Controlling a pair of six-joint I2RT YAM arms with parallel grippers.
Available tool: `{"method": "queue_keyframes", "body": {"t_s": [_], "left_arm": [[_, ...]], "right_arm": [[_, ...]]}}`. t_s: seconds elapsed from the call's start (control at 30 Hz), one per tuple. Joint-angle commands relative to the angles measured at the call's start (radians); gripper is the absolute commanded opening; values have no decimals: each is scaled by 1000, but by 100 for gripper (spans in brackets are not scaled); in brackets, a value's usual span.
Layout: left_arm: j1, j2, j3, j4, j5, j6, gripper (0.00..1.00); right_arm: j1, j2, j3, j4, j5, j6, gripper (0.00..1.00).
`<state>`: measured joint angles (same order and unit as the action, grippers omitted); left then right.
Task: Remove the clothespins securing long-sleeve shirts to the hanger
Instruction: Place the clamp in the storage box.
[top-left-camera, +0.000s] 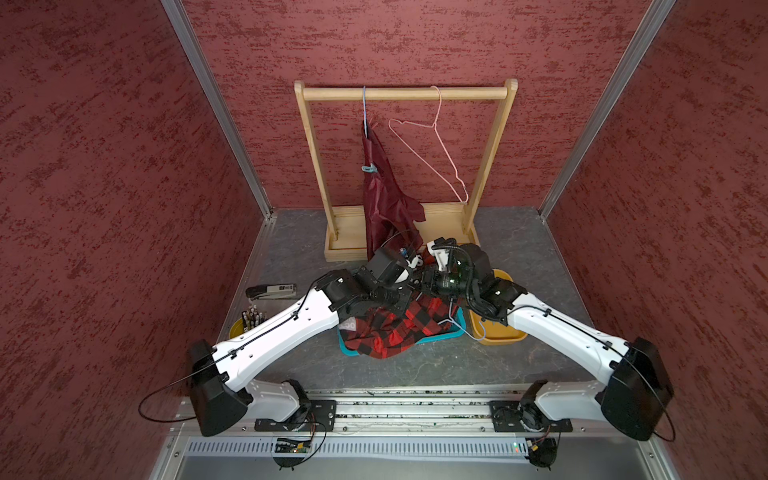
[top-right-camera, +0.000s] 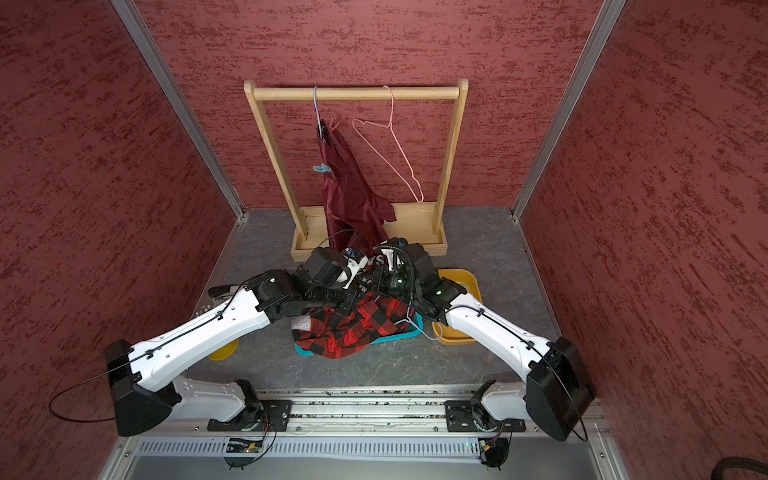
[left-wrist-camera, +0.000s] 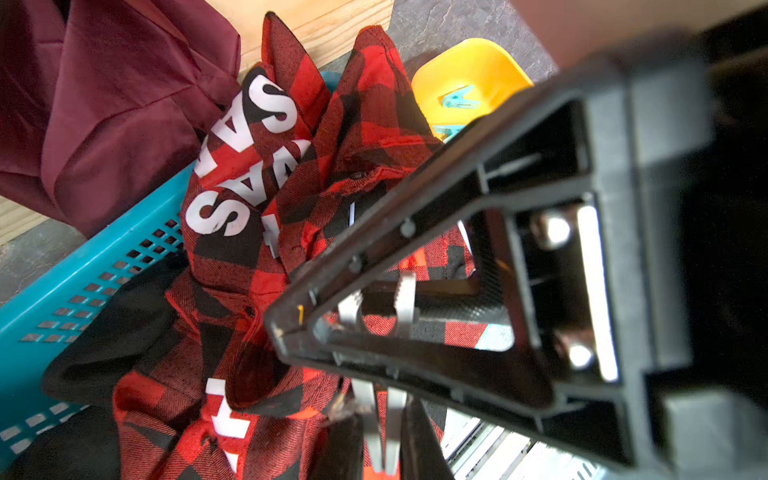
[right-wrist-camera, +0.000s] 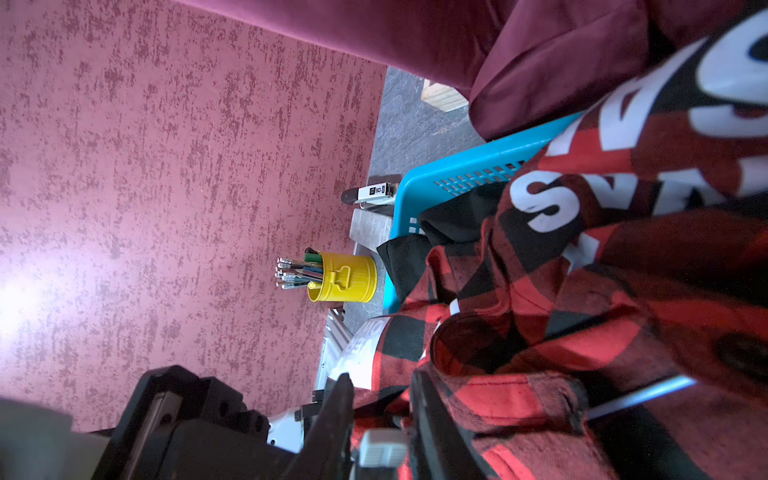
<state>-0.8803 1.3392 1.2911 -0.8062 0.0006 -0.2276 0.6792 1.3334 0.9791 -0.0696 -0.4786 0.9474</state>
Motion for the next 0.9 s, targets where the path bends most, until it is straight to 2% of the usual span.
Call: {"method": "queue_keyframes", "body": {"t_s": [0.0,0.2,0.4,0.53,0.6,0.63,0.8,0.83,0.87], "left_arm": [[-1,8,15,26,9,-5,6],[-1,9,10,32,6,-19,11],[-1,5,3,30,-1,-27,24],[1,-6,2,24,-11,-30,45],[5,-12,2,20,-11,-30,63],[7,-16,2,15,-15,-29,69],[18,-55,0,-8,-15,-26,96],[22,-68,-4,-11,-12,-27,100],[26,-83,-10,-11,-9,-25,100]], "right_arm": [[8,0,27,34,3,10,21],[8,0,25,36,-2,14,10],[8,2,22,37,-6,12,7],[7,0,20,36,-3,9,6],[7,3,23,32,1,8,6],[7,5,24,28,4,8,6],[5,20,39,23,21,5,5],[2,24,46,22,22,4,5],[-1,29,50,22,25,6,5]]}}
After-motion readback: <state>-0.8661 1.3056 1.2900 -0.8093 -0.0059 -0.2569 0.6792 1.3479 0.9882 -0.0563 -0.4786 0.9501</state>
